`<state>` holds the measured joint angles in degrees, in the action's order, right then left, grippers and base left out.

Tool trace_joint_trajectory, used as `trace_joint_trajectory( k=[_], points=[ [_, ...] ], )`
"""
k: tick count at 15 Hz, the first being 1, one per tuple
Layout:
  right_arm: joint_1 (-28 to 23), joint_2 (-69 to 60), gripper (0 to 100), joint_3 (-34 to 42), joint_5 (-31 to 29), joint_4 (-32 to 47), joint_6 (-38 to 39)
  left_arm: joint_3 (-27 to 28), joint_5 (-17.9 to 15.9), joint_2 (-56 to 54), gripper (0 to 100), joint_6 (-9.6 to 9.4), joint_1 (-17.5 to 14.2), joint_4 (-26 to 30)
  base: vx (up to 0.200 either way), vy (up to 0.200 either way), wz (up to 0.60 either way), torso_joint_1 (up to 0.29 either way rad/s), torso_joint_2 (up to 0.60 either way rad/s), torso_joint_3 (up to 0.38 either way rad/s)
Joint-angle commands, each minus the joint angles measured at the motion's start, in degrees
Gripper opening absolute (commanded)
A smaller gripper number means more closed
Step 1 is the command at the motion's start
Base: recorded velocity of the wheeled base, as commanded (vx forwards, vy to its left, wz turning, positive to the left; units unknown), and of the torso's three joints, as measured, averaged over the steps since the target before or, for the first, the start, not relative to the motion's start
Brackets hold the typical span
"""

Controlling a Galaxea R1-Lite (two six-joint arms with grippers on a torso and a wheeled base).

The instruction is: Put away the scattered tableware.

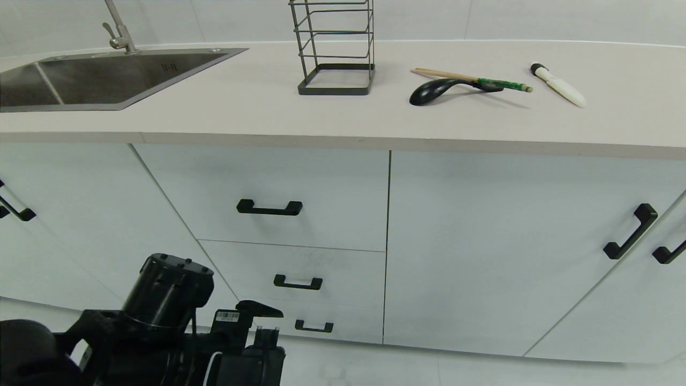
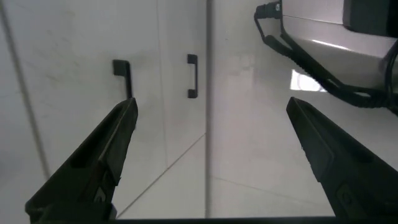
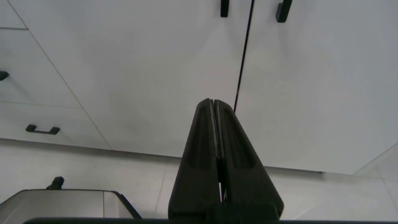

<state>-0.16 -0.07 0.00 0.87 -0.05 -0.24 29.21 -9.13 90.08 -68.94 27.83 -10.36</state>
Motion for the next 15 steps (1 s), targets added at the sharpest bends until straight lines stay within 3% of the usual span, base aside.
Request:
trace_joint_trajectory(
  k=[1, 3, 5, 8, 15],
  points=[
    [0.0, 0.1, 0, 0.0, 0.0, 0.0, 0.0, -0.4, 1.1, 6.2, 100, 2.32, -0.1, -2.5, 0.0, 0.0, 0.0, 0.0, 0.0, 0.0],
    [0.0, 0.1, 0, 0.0, 0.0, 0.0, 0.0, -0.4, 3.2, 9.0, 100, 4.43, -0.8, -5.7, 0.0, 0.0, 0.0, 0.0, 0.0, 0.0],
    [0.1, 0.1, 0, 0.0, 0.0, 0.0, 0.0, -0.2, 3.8, 10.0, 100, 4.95, -1.1, -7.1, 0.0, 0.0, 0.0, 0.0, 0.0, 0.0],
    [0.1, 0.1, 0, 0.0, 0.0, 0.0, 0.0, 0.1, 6.4, 15.2, 100, 6.62, -2.6, -13.9, 0.0, 0.0, 0.0, 0.0, 0.0, 0.0],
    [0.0, 0.1, 0, 0.0, 0.0, 0.0, 0.0, 0.3, 7.8, 18.4, 100, 6.8, -3.4, -20.6, 0.0, 0.0, 0.0, 0.0, 0.0, 0.0]
  ],
)
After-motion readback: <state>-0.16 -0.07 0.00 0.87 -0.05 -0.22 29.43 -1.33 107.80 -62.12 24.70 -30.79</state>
